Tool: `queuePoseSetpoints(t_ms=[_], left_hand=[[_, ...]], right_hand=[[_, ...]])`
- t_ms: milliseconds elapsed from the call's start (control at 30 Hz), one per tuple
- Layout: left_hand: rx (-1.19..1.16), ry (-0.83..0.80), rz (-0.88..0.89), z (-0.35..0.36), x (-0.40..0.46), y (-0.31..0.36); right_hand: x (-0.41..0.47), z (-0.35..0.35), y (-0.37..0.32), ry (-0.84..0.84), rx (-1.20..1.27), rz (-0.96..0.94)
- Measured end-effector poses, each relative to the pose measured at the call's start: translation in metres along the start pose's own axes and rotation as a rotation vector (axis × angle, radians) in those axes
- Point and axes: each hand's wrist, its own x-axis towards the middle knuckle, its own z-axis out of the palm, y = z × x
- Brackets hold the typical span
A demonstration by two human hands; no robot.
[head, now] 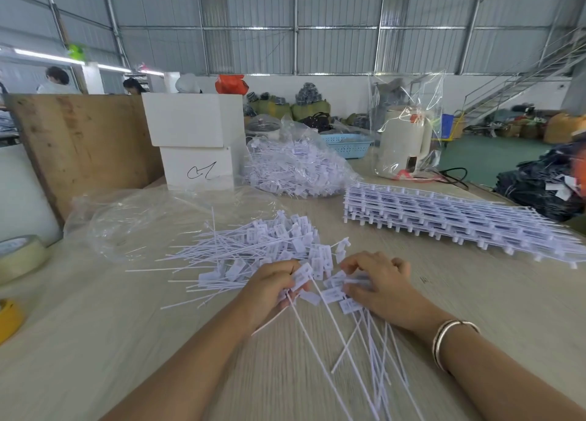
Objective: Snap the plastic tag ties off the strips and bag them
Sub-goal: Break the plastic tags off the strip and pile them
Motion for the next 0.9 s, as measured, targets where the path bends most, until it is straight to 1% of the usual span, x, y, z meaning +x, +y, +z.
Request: queuePoseSetpoints(t_ms=[67, 133, 200, 233, 333, 433, 567, 700, 767, 833, 900], left_hand=[[0.063, -0.004, 0.003, -0.001, 0.001, -0.001], [0.124, -0.043, -0.009, 0.0, 0.0, -0.001], [0.18, -0.09, -0.021, 0.004, 0.0, 0.0], [0.192, -0.1, -0.018, 0.005, 0.0, 0.001], [0.197, -0.071, -0.011, 0.005, 0.0, 0.001], [0.257, -0.067, -0.026, 0.003, 0.002, -0.003], [0.281, -0.094, -0.025, 0.004, 0.001, -0.006], [0.237, -0.068, -0.006, 0.003, 0.001, -0.008], [0.282, -0.036, 0.001, 0.003, 0.001, -0.006], [0.328, -0.019, 0.021, 0.003, 0.001, -0.007], [0.315, -0.021, 0.036, 0.004, 0.001, -0.007]], right_hand=[[0.001, 0.0, -0.003, 0.079, -0.028, -0.026], [0.001, 0.001, -0.01, 0.17, 0.004, -0.06], [0.0, 0.005, -0.019, 0.161, 0.031, -0.089], [-0.001, 0.008, -0.023, 0.13, -0.001, -0.119], [-0.001, 0.014, -0.027, 0.088, -0.074, -0.172], [0.0, 0.014, -0.023, 0.118, 0.027, -0.154], [-0.001, 0.016, -0.024, 0.11, 0.037, -0.155], [0.0, 0.013, -0.027, 0.217, 0.155, -0.09], [0.0, 0.013, -0.025, 0.264, 0.2, -0.055], [0.001, 0.012, -0.023, 0.261, 0.211, -0.028], [0.0, 0.011, -0.023, 0.22, 0.22, -0.014]])
